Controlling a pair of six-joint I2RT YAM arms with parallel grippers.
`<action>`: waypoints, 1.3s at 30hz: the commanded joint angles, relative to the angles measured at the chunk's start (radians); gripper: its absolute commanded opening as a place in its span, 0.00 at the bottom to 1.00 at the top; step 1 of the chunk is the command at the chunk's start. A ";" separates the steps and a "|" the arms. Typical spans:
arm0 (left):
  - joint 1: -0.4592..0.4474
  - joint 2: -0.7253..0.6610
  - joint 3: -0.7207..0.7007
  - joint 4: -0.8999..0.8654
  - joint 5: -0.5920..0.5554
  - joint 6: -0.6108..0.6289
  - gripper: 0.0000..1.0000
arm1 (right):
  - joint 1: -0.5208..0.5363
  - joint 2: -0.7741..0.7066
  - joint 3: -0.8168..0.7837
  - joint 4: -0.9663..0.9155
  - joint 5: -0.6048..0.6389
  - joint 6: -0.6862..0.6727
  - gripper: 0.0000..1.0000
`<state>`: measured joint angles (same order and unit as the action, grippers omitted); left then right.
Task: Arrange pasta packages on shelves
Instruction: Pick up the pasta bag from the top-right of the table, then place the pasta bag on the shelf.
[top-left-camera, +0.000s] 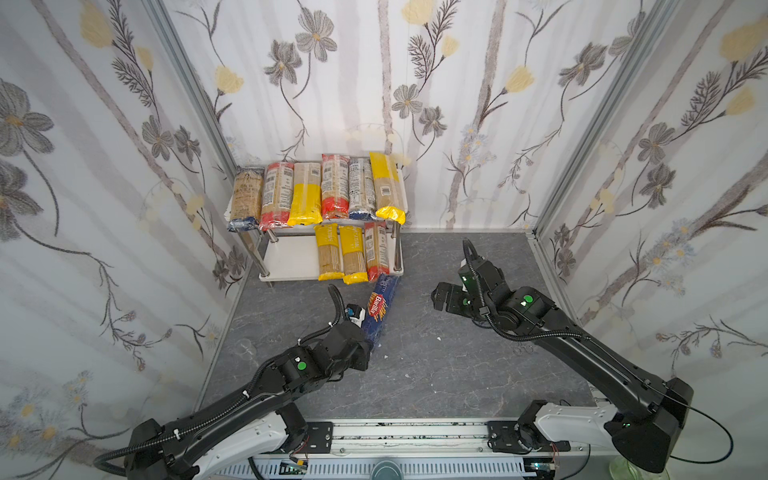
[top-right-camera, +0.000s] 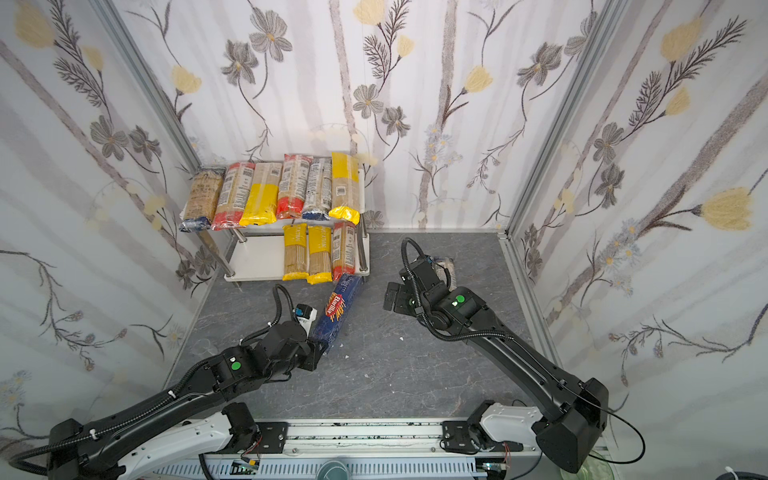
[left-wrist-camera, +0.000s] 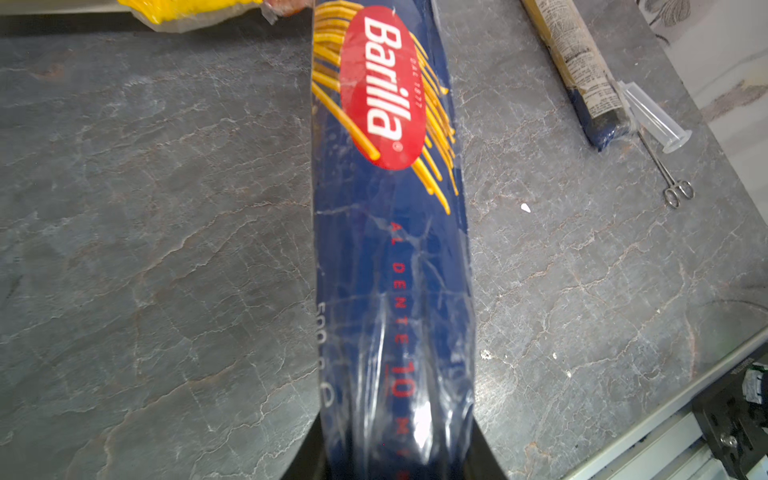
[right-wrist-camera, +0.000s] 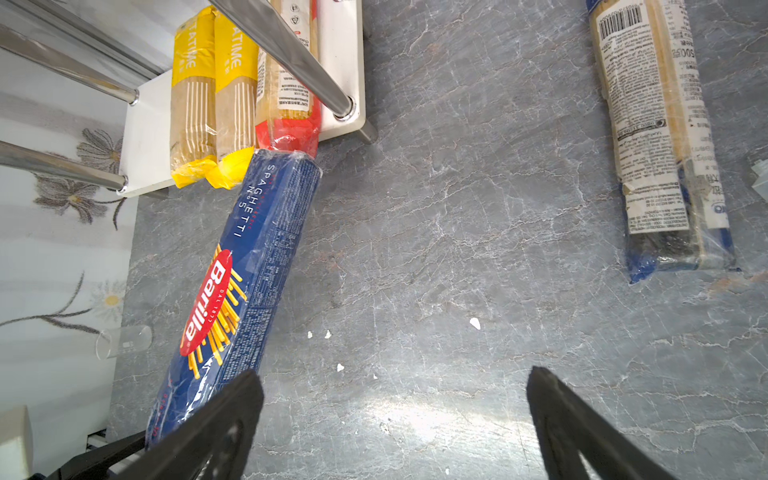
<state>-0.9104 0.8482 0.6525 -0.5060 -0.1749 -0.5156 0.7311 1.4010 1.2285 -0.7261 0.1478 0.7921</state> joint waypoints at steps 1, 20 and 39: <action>0.007 -0.030 0.009 0.065 -0.105 -0.046 0.00 | 0.004 0.006 0.027 -0.009 0.024 0.010 1.00; 0.362 0.061 0.164 0.101 -0.118 0.186 0.00 | -0.006 0.006 0.088 -0.033 0.022 -0.048 1.00; 0.790 0.426 0.236 0.482 0.097 0.356 0.00 | -0.215 0.029 0.075 0.033 -0.093 -0.151 1.00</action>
<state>-0.1436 1.2411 0.8574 -0.2535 -0.0799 -0.1890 0.5373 1.4174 1.3033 -0.7475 0.0780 0.6708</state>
